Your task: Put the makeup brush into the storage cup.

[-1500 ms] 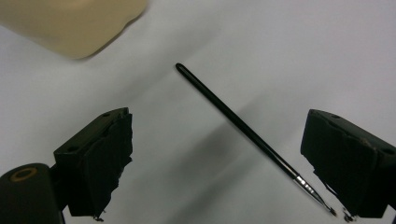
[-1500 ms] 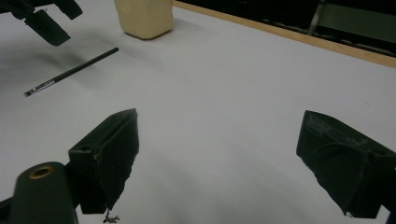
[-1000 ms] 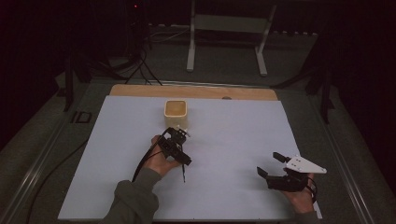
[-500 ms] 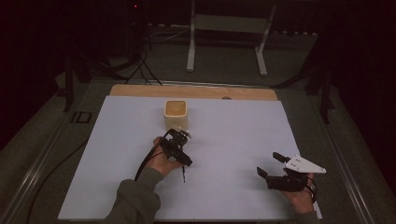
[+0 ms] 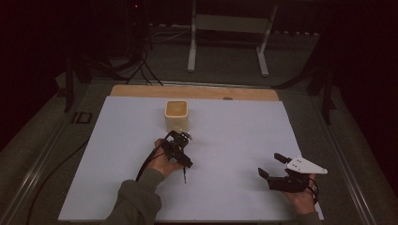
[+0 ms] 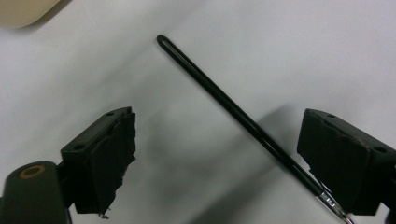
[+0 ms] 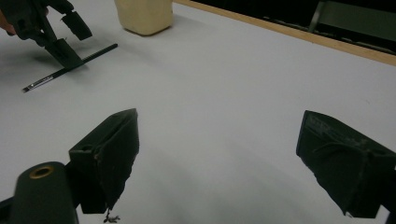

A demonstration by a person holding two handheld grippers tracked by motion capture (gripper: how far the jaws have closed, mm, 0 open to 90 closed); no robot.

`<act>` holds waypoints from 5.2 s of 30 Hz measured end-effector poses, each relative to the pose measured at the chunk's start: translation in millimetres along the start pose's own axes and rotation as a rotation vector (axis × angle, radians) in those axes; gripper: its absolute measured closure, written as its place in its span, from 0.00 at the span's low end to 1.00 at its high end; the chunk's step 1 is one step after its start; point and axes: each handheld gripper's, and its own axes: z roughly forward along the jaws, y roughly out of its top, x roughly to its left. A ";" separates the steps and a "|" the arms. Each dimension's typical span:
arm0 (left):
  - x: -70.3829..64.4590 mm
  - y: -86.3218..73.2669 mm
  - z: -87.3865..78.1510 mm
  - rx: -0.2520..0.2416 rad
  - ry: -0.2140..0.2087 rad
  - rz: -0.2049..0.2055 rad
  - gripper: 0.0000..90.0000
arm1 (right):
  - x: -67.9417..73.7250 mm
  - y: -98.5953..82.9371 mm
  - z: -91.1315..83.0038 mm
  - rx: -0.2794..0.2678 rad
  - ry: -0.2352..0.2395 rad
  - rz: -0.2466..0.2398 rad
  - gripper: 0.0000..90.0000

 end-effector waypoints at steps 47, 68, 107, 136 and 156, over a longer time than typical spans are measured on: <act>18.1 -24.1 -12.7 0.135 -0.119 0.131 0.96 | 0.5 0.0 0.1 0.006 0.008 0.000 0.15; 40.1 -28.4 -48.7 -0.021 -0.128 0.151 0.96 | 0.4 -0.4 0.9 0.009 0.013 0.003 0.15; 53.9 -33.7 -93.3 -0.155 -0.128 0.282 0.96 | 6.4 12.6 3.5 -0.013 0.056 -0.006 0.15; 48.2 -23.1 -119.0 -0.205 -0.107 0.379 0.96 | 20.7 69.9 36.1 -0.052 0.208 -0.076 0.15; 41.2 -12.9 -130.2 -0.205 -0.138 0.456 0.96 | 31.6 87.9 52.8 -0.047 0.300 -0.096 0.15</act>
